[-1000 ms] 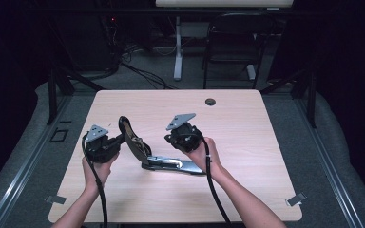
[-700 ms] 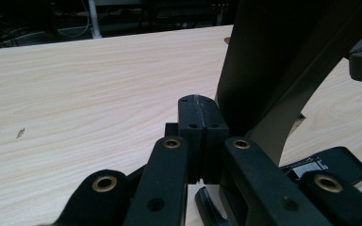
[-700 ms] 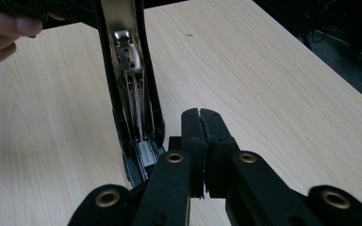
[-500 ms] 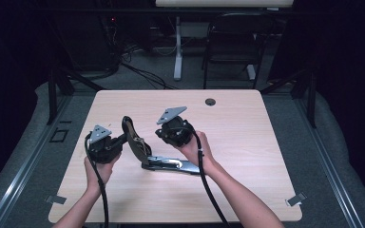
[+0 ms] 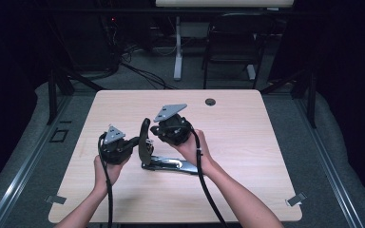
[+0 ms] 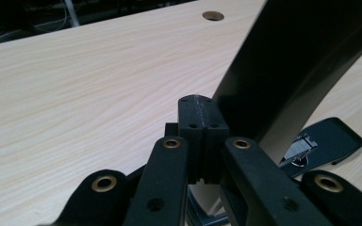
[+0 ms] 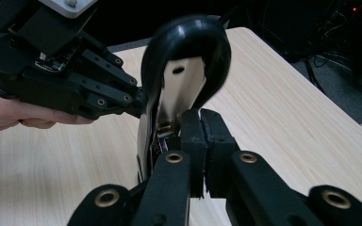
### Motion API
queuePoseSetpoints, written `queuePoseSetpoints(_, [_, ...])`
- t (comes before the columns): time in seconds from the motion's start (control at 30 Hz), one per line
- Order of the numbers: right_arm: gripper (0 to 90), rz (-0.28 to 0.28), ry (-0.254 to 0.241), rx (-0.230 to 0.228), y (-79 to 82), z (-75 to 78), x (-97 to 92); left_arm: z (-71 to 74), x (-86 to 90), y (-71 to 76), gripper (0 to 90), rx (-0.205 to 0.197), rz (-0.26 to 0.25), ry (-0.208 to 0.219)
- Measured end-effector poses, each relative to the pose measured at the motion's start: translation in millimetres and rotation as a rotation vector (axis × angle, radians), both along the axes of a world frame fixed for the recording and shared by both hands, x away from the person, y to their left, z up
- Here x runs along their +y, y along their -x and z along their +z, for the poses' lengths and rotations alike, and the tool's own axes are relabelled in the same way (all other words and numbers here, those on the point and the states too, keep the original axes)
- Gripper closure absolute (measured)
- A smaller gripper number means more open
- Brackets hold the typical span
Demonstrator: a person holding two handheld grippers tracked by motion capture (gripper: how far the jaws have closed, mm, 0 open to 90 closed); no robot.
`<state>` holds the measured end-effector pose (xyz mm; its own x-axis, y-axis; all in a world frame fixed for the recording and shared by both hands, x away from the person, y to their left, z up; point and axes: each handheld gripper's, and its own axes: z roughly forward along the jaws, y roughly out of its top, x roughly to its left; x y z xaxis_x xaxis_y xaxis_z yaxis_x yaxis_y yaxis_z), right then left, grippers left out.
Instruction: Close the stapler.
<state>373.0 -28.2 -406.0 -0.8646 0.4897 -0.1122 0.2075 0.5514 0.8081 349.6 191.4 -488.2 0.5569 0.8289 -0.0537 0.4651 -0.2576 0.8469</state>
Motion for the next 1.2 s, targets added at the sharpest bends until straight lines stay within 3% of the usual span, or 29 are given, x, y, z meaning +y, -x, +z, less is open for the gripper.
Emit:
queuePoseSetpoints(0.3, [88.9,-0.01,-0.022,0.024,0.1,-8.4,-23.1,-3.3,0.5,-3.5,86.1,0.038,-0.013,-0.011])
queuePoseSetpoints(0.4, [88.8,-0.007,-0.014,0.021,0.7,-10.8,-29.8,-4.2,2.0,-5.1,77.2,0.038,0.004,-0.026])
queuePoseSetpoints(0.6, [88.7,-0.024,-0.029,0.039,3.4,-18.3,-43.7,-7.7,10.0,-11.8,50.8,0.074,0.063,-0.038])
queuePoseSetpoints(0.73, [88.9,-0.034,-0.031,0.051,5.0,-24.6,-54.3,-8.0,13.3,-13.5,39.9,0.083,0.079,-0.047])
queuePoseSetpoints(1.03, [90.0,-0.071,-0.021,0.083,7.8,-43.6,-79.7,-11.9,16.2,-17.3,18.8,0.116,0.065,-0.043])
queuePoseSetpoints(1.2, [90.0,-0.085,-0.027,0.101,8.6,-54.9,-90.3,-13.7,16.0,-18.6,16.0,0.132,0.056,-0.047])
